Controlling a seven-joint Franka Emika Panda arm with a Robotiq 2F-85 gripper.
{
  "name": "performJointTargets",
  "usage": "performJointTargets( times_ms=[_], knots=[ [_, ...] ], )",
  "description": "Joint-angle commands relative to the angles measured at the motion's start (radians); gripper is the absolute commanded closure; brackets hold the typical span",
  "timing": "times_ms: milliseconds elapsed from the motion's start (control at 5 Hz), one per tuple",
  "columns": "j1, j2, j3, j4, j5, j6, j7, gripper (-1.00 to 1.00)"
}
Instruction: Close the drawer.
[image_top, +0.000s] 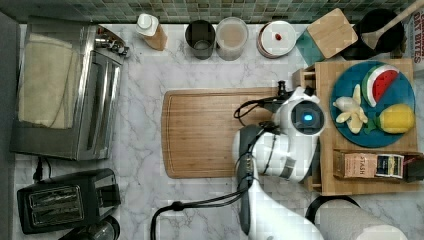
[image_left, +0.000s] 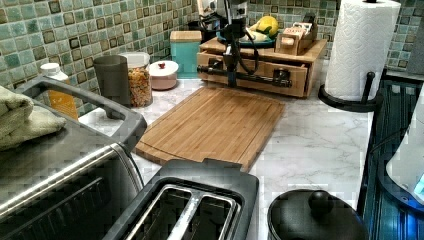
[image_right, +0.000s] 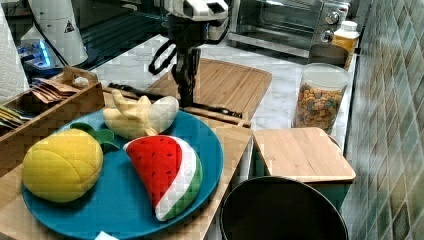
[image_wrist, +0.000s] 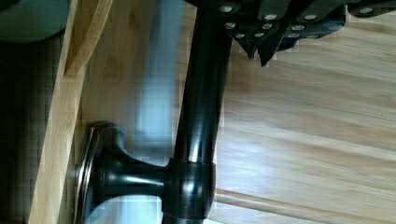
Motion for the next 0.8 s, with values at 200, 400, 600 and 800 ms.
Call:
performJointTargets(
  times_ms=[200, 400, 600, 800],
  knots=[
    [-0.204, 0.078, -0.118, 0.162, -0.026, 0.022, -0.123, 1.0],
    [-0.207, 0.078, -0.115, 0.162, -0.027, 0.021, -0.122, 1.0],
    [-0.208, 0.078, -0.114, 0.162, -0.028, 0.021, -0.122, 1.0],
    [-0.208, 0.078, -0.114, 0.162, -0.028, 0.021, -0.122, 1.0]
  ],
)
